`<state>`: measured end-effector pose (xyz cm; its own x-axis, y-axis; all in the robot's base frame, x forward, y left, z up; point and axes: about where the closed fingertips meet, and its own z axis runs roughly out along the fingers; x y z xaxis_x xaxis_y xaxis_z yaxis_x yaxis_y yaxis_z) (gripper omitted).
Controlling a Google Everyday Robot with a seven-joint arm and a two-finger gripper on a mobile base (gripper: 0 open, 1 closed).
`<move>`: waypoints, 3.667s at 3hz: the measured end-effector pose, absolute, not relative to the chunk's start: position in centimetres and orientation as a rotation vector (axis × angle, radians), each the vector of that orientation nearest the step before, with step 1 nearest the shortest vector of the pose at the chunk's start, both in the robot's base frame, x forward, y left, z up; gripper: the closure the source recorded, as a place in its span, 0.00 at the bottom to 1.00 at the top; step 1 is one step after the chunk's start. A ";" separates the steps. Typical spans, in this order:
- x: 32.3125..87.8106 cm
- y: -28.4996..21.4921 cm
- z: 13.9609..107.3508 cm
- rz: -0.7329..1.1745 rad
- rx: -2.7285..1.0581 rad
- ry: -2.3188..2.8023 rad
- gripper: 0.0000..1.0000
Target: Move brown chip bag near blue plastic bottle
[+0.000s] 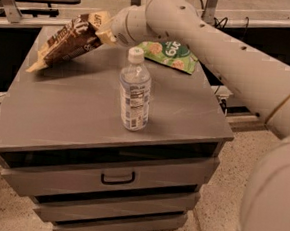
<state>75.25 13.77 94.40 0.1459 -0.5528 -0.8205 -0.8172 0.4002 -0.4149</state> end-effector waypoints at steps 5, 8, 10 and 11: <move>66.0 -4.9 94.6 0.162 -1.092 1.628 1.00; 63.7 -7.6 92.3 0.211 -1.120 1.660 1.00; 61.2 -9.3 92.7 0.203 -1.140 1.689 1.00; 60.4 -9.9 92.4 0.202 -1.135 1.708 0.84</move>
Offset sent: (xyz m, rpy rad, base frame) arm -0.0868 -0.1325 0.0106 -0.0503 0.0047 -0.1126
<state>60.37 -9.86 92.37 -0.0240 -0.5847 -0.8109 -0.7580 0.5395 -0.3666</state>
